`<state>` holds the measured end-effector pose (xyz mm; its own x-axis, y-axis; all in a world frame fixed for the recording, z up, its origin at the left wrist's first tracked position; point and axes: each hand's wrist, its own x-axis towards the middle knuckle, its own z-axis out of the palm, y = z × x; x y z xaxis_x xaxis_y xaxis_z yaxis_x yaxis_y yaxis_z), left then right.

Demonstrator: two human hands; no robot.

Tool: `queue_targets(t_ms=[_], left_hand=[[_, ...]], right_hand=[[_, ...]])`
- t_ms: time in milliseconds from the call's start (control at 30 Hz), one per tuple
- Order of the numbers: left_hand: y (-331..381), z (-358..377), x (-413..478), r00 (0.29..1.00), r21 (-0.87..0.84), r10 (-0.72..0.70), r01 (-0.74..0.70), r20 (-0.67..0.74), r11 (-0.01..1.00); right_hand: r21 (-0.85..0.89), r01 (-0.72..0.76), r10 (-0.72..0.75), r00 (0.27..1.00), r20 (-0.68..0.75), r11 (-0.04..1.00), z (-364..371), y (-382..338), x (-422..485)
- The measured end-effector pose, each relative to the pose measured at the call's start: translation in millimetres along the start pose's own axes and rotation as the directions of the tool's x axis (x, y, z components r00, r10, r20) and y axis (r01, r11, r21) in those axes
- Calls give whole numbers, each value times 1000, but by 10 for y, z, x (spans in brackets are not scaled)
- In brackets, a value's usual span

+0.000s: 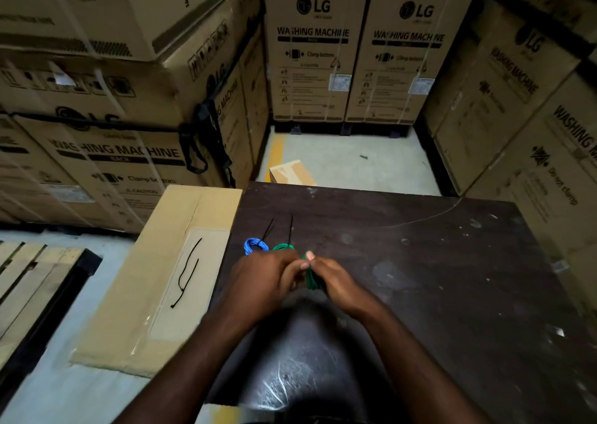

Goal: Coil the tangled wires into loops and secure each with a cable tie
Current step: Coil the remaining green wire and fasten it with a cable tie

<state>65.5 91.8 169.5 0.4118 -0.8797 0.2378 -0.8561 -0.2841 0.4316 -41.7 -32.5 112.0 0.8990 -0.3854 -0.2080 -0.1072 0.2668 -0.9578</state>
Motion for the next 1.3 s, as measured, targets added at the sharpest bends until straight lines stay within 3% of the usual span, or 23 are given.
queue_targets(t_ms=[133, 267, 367, 467, 567, 733, 800, 900, 967, 1100, 1300], left_hand=[[-172, -54, 142, 969, -156, -241, 229, -61, 961], [-223, 30, 163, 941, -413, -325, 335, 98, 847], [-174, 93, 109, 893, -673, -316, 449, 319, 588], [-93, 112, 9, 815, -746, -282, 578, 507, 331], [-66, 153, -31, 819, -799, -228, 568, 526, 199], [-21, 243, -42, 894, -925, -277, 377, 354, 36], [27, 266, -46, 904, -950, -330, 306, 272, 57], [83, 277, -57, 927, -942, -371, 179, 65, 284], [86, 281, -76, 937, -922, -349, 124, -14, 368], [57, 269, -107, 963, -907, -270, 104, -11, 409], [42, 279, -78, 952, -933, -308, 113, 3, 341]], right_hand=[[-49, 24, -15, 985, 171, 999, 123, -148, -137], [-40, -1, 6, 991, 135, 999, 199, -269, -157], [-49, -11, 18, 989, 145, 999, 198, -325, -180], [-58, -12, 21, 987, 158, 998, 166, -348, -196], [-12, -15, 17, 990, 143, 1000, 151, -344, -198], [95, -14, -1, 988, 157, 995, 118, -374, -172], [103, -25, 8, 986, 168, 994, 92, -423, -168], [145, -48, 21, 983, 181, 988, 60, -474, -155], [186, -62, 27, 982, 185, 981, 41, -478, -142], [203, -92, 60, 985, 161, 975, 5, -482, -133], [203, -135, 83, 965, 248, 970, 4, -537, -148]])
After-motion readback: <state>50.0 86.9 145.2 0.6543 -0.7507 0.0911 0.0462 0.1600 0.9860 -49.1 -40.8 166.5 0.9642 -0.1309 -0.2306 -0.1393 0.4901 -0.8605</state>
